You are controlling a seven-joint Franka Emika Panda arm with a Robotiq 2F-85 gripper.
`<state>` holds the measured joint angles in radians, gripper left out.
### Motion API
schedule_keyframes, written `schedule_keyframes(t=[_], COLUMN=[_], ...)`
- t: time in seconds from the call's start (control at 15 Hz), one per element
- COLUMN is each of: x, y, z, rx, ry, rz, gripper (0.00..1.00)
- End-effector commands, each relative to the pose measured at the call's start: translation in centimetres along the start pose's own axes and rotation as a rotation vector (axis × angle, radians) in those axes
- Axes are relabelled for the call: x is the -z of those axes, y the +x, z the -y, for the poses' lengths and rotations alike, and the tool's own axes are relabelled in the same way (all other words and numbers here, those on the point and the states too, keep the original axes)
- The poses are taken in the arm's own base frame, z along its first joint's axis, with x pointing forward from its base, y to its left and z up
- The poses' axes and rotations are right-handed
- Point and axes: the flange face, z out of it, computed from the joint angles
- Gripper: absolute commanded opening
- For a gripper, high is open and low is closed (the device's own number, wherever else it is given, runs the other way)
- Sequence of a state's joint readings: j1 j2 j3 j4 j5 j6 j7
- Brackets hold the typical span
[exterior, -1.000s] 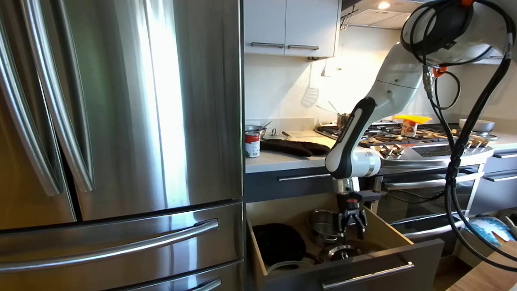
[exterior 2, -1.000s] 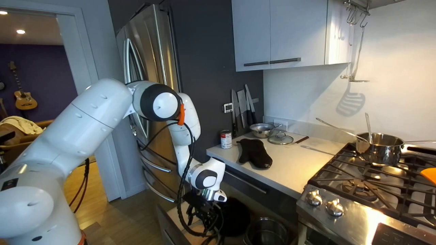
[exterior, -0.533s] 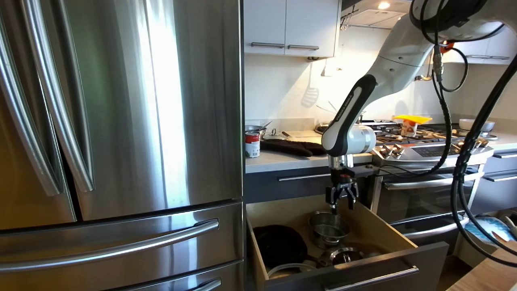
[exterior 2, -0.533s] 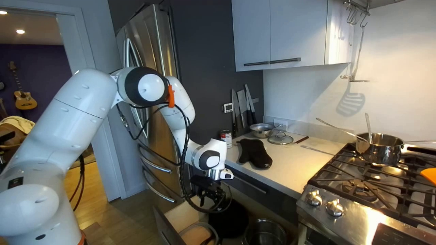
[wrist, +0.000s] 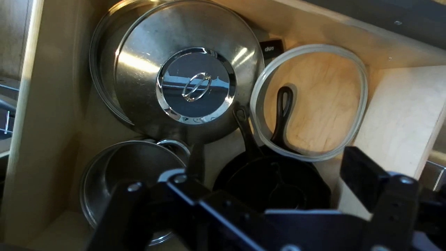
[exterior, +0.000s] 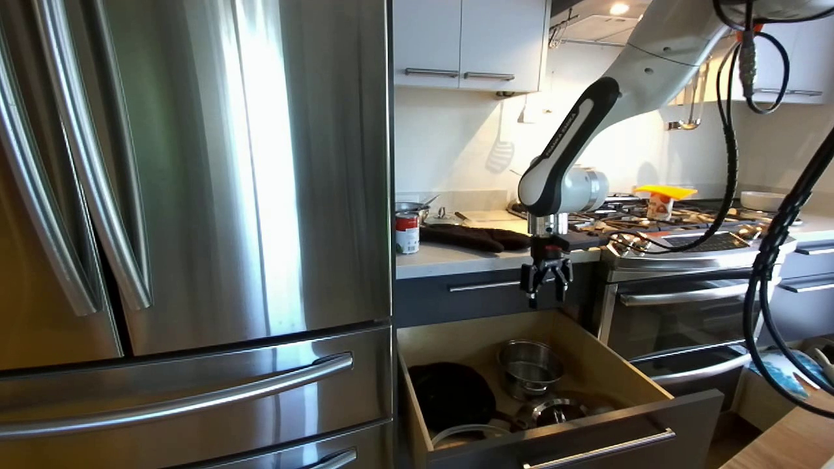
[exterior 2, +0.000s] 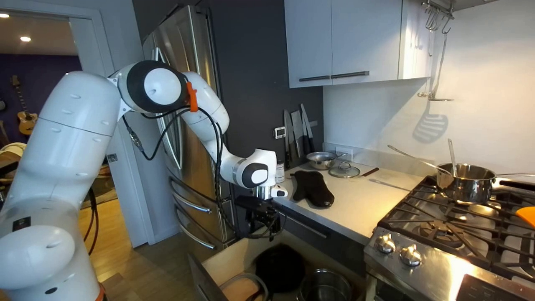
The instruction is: Open the second left drawer from the top fully
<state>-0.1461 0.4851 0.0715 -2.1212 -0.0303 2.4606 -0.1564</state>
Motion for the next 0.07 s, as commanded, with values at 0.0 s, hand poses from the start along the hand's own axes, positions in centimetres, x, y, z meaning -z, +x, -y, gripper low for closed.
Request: schedule_keyframes(t=[0.0], x=[-0.09], y=[-0.06], z=[0.02], rx=[0.000], ry=[0.001], rz=[0.004], gripper=[1.00])
